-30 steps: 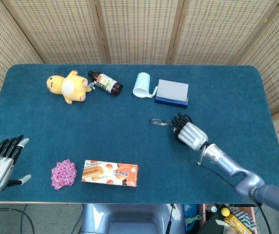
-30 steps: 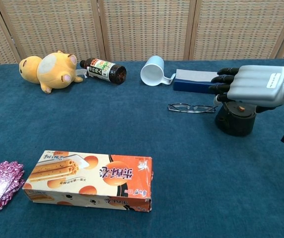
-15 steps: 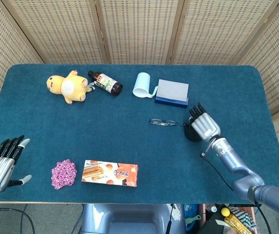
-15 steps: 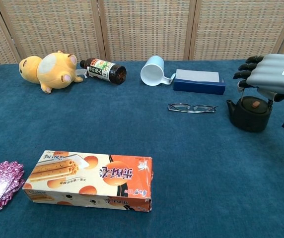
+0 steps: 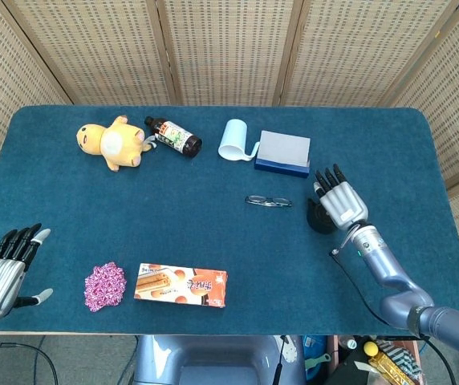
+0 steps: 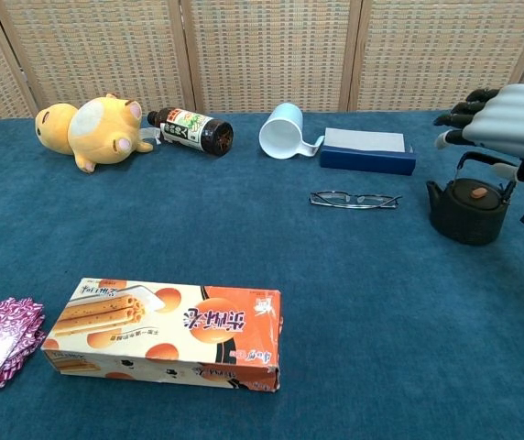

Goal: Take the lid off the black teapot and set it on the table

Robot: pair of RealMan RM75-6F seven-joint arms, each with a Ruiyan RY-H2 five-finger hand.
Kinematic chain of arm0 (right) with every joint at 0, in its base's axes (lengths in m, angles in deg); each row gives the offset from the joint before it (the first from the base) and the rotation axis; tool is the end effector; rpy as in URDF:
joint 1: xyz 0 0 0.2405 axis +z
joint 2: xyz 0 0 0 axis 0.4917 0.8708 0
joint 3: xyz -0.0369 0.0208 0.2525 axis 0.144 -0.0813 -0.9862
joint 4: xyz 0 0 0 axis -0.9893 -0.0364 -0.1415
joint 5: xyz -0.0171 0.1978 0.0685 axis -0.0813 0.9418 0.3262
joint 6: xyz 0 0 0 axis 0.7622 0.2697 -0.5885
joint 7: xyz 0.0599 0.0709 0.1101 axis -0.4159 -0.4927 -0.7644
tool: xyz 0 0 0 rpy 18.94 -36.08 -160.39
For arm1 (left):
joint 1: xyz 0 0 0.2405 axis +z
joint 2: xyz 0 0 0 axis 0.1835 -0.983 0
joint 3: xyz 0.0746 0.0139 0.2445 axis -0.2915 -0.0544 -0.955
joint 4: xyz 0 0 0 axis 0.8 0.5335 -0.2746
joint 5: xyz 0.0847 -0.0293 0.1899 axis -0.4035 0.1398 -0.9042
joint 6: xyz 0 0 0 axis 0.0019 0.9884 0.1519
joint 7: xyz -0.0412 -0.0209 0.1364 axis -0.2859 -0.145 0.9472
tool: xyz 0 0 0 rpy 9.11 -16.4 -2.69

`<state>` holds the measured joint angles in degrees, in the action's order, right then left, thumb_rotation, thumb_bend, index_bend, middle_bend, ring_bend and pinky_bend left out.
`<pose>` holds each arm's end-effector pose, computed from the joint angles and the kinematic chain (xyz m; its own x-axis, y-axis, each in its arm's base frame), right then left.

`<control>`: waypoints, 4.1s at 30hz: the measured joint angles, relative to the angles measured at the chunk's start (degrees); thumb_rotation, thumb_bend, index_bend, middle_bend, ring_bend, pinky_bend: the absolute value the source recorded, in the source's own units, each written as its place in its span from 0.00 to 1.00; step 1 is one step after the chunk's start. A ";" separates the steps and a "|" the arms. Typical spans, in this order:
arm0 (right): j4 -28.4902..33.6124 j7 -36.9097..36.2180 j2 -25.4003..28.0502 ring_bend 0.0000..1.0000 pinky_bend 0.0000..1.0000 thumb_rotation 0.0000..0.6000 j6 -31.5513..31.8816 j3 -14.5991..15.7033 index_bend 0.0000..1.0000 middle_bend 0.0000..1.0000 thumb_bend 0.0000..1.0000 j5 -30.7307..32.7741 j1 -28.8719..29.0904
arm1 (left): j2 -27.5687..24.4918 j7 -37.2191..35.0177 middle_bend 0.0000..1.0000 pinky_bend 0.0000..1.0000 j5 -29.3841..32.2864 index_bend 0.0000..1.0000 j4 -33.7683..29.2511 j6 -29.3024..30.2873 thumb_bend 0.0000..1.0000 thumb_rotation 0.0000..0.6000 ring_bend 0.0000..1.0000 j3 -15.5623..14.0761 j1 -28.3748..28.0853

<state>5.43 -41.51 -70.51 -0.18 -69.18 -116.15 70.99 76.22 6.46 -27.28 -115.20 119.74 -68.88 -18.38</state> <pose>-0.2238 -0.3951 0.0547 0.9581 0.0111 0.2861 -0.2631 -0.3596 0.8952 -0.2808 0.1768 0.1479 0.4413 0.1472 0.8852 0.8967 -0.1094 -0.4289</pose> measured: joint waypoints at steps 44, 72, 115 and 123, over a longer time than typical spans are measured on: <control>-16.23 -55.67 -3.45 0.00 0.08 1.00 1.82 6.28 0.53 0.15 0.50 -17.62 1.90 | 0.79 1.60 0.00 0.00 1.66 0.00 0.06 -1.12 0.11 1.00 0.00 0.35 -0.62; -19.62 -57.42 -5.13 0.00 0.08 1.00 1.36 8.17 0.53 0.16 0.54 -17.41 1.75 | 1.13 2.05 0.00 0.00 1.74 0.00 0.03 -1.74 0.11 1.00 0.00 0.07 -0.91; -24.89 -59.71 -5.97 0.00 0.10 1.00 0.53 9.52 0.59 0.16 0.54 -17.55 1.34 | 1.46 2.57 0.00 0.00 2.15 0.00 0.09 -2.37 0.11 1.00 0.00 -0.15 -1.25; -26.69 -59.51 -7.15 0.00 0.10 1.00 2.60 9.05 0.61 0.17 0.54 -17.64 0.97 | 1.49 2.65 0.00 0.00 2.18 0.00 0.04 -2.47 0.11 1.00 0.00 -0.18 -1.31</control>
<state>-21.26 -101.02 -77.66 2.42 -60.13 -133.79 71.96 77.71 9.10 -25.10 -115.16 117.27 -69.06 -19.69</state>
